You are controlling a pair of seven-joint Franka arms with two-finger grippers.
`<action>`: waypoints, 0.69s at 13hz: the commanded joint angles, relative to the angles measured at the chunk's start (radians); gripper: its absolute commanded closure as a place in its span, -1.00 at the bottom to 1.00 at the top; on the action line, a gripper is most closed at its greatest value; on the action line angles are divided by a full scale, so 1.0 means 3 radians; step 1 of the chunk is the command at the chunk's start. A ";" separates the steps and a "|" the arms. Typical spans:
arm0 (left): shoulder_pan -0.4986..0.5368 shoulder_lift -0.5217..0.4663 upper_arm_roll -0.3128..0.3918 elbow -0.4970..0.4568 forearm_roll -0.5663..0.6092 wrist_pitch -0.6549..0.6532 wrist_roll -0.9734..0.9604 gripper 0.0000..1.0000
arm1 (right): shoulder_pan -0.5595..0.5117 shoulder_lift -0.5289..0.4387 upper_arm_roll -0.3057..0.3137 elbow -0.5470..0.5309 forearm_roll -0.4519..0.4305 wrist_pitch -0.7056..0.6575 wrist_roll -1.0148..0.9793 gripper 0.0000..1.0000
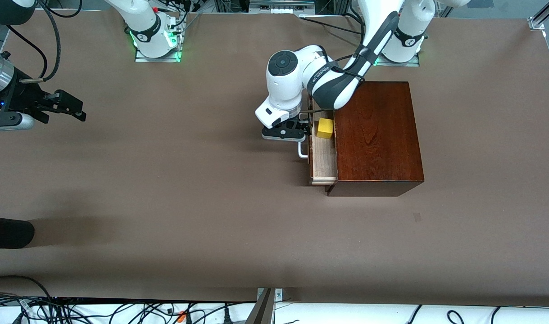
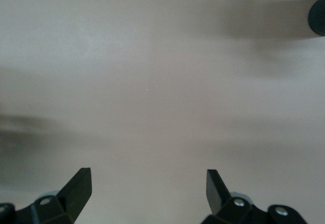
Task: Open drawer, take yellow block, close drawer
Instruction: 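Pull the drawer handle outward with the left gripper, opening the drawer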
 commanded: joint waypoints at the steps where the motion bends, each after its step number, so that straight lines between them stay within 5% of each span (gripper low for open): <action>1: -0.0148 0.0080 -0.0046 0.0168 -0.0178 0.0071 -0.0022 -1.00 | -0.0037 0.0019 0.0025 0.0052 -0.0001 -0.0020 0.0031 -1.00; 9: -0.0163 0.0168 -0.0025 0.0296 -0.0188 0.0071 -0.0042 -1.00 | -0.0037 0.0024 0.0025 0.0052 -0.0001 -0.0021 0.0031 -1.00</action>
